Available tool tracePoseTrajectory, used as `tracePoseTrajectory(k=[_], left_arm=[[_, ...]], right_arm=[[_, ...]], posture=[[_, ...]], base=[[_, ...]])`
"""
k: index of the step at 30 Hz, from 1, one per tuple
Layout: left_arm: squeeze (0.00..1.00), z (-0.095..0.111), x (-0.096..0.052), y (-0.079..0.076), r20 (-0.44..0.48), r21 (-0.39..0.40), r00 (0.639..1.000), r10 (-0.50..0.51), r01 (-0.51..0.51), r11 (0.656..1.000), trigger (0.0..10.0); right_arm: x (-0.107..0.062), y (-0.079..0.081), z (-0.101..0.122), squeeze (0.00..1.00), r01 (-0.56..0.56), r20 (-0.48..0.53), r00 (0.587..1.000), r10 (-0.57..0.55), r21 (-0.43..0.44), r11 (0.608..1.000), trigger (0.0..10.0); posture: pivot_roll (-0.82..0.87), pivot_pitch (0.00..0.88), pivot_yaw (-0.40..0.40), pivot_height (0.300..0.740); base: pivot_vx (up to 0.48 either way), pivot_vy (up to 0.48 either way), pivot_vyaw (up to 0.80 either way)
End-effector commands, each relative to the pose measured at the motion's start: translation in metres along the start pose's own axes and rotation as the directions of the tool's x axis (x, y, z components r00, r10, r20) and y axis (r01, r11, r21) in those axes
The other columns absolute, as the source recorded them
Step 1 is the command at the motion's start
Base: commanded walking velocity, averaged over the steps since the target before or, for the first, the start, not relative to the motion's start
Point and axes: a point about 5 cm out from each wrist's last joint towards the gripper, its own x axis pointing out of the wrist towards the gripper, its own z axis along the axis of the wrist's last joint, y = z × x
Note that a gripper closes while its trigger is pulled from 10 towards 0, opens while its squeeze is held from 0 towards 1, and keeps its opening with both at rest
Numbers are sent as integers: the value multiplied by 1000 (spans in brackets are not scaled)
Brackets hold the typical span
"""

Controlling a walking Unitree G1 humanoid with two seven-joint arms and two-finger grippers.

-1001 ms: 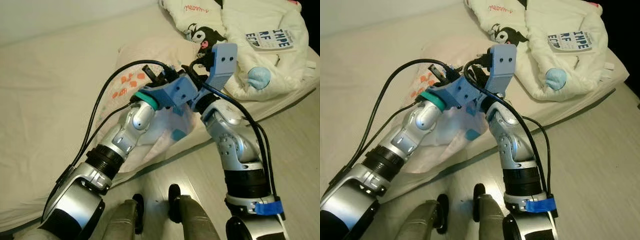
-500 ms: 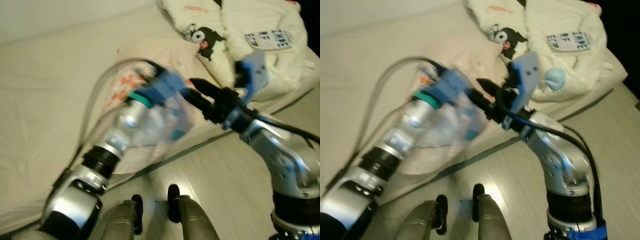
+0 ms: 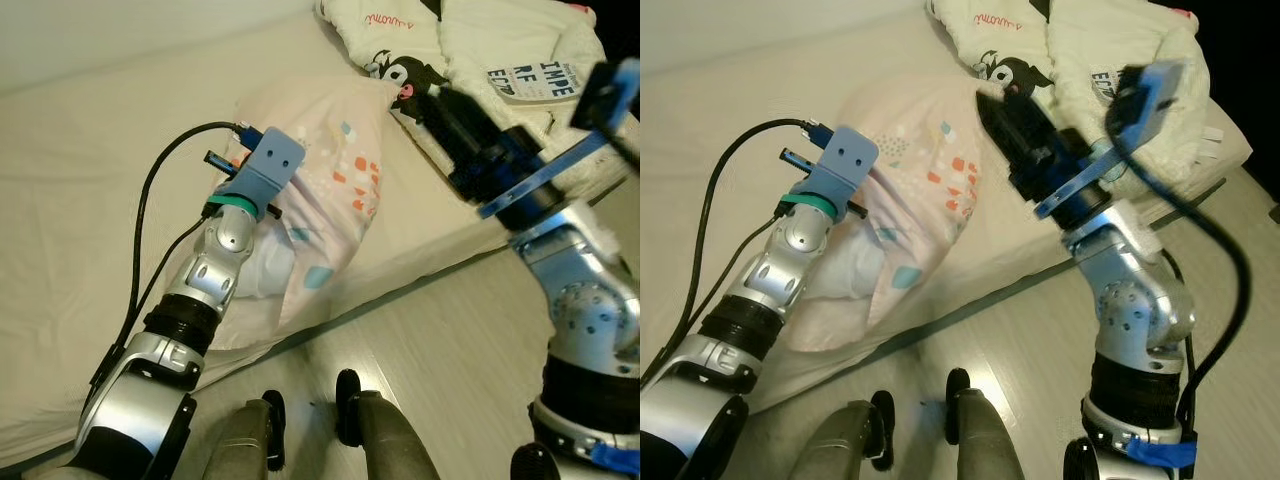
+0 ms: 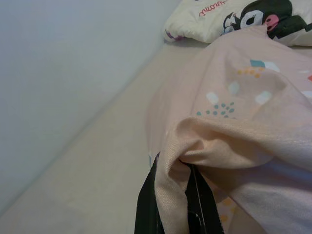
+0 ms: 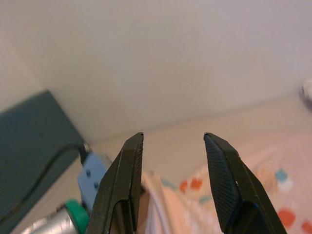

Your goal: Clean up the room

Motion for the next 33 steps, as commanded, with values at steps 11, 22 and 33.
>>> tracePoseTrajectory(k=[11,22,33], left_arm=[[0,0,25,31,-112,-74,987,113,-122,990,0],[0,15,42,144,-193,-109,868,457,-482,869,0],[0,1,14,242,-304,-141,639,707,-764,630,0]], right_arm=[[-17,-32,-42,0,298,-100,944,-314,-154,942,10000],[-17,-28,-56,0,333,-92,934,-346,-128,934,10000],[-15,-29,-57,0,344,-66,933,-355,-140,929,10000]], posture=[[-56,222,67,740],[-60,226,78,740],[-58,230,77,740]], base=[[0,0,0],[0,0,0],[0,0,0]])
